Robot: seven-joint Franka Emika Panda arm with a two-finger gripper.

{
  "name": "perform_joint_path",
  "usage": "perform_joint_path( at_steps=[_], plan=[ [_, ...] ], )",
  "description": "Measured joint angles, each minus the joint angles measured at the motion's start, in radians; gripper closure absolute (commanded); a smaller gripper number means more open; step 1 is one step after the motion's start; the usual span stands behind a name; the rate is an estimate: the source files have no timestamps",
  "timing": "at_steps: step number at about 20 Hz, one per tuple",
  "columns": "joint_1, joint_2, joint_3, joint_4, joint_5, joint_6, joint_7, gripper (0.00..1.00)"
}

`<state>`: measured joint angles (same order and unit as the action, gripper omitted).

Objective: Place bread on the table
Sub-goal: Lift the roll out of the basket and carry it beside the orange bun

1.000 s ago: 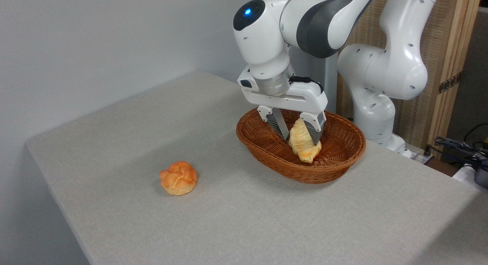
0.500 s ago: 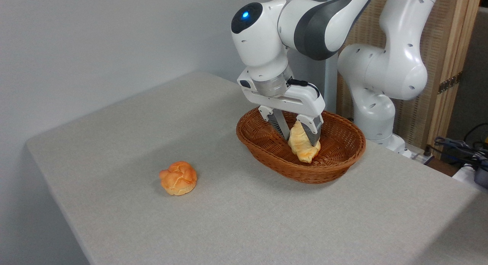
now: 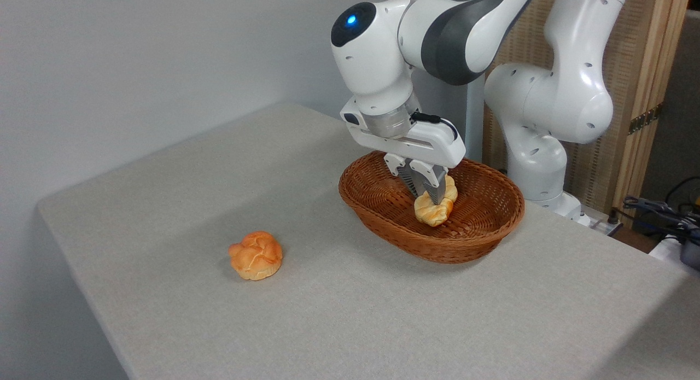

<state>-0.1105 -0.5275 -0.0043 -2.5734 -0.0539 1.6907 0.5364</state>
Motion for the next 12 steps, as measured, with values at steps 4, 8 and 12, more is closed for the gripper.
perform_joint_path(
  at_steps=[4,8,12],
  plan=[
    [-0.001,-0.002,0.000,0.095,0.000,-0.063,0.091,0.81],
    [-0.001,-0.004,0.000,0.205,0.000,-0.097,0.182,0.77],
    [-0.001,0.009,0.008,0.320,0.017,-0.104,0.261,0.71]
  ],
)
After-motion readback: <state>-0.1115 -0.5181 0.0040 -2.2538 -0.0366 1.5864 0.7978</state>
